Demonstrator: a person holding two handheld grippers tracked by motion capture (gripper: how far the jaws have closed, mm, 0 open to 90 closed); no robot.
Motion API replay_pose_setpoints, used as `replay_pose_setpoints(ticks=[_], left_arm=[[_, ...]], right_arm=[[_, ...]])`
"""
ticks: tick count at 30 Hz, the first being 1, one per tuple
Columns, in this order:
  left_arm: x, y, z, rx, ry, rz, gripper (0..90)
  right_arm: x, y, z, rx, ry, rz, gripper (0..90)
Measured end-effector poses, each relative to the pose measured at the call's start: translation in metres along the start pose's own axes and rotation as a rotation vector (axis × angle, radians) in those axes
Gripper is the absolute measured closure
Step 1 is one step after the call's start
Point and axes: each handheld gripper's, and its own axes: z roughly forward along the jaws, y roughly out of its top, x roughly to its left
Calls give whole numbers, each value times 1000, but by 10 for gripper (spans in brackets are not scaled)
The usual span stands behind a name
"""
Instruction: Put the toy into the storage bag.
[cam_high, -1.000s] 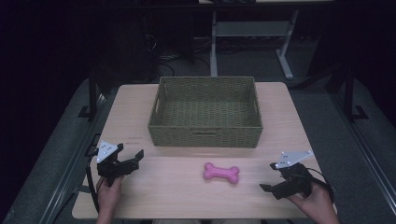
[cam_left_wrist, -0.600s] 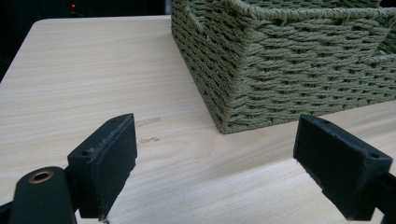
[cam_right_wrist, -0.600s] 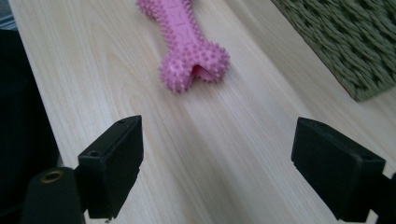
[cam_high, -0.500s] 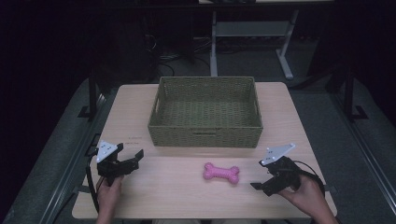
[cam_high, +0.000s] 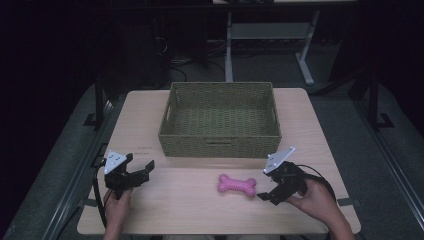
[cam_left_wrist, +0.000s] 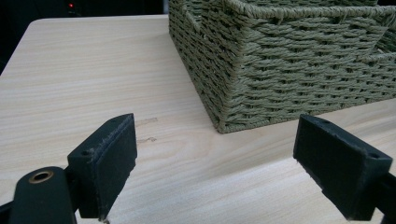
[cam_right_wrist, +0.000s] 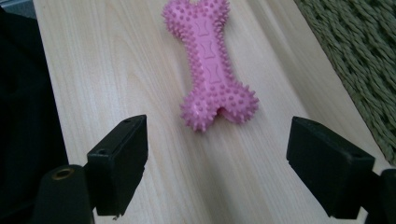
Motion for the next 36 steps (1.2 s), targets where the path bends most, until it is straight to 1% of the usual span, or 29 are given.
replay_pose_setpoints(ticks=[4,6,7,12,14,23,26,36], left_arm=[[0,0,0,-1,-1,0,130],[0,0,0,-1,0,0,130],[0,0,0,-1,0,-1,130],[0,0,0,-1,0,-3,130],[0,0,0,-1,-1,-5,130],[1,0,0,-3,-1,-4,130],[1,0,0,-4,-1,-8,130],[1,0,-1,-7,0,-8,130]], right_arm=[[-1,8,4,13,16,-20,209],[-1,10,6,19,20,-22,209],[-1,14,8,33,20,-28,210],[-2,24,11,51,31,-53,219],[-3,27,13,51,42,-60,223],[-4,43,23,86,53,-95,226],[-4,47,25,81,60,-99,230],[-4,57,35,111,67,-124,251]])
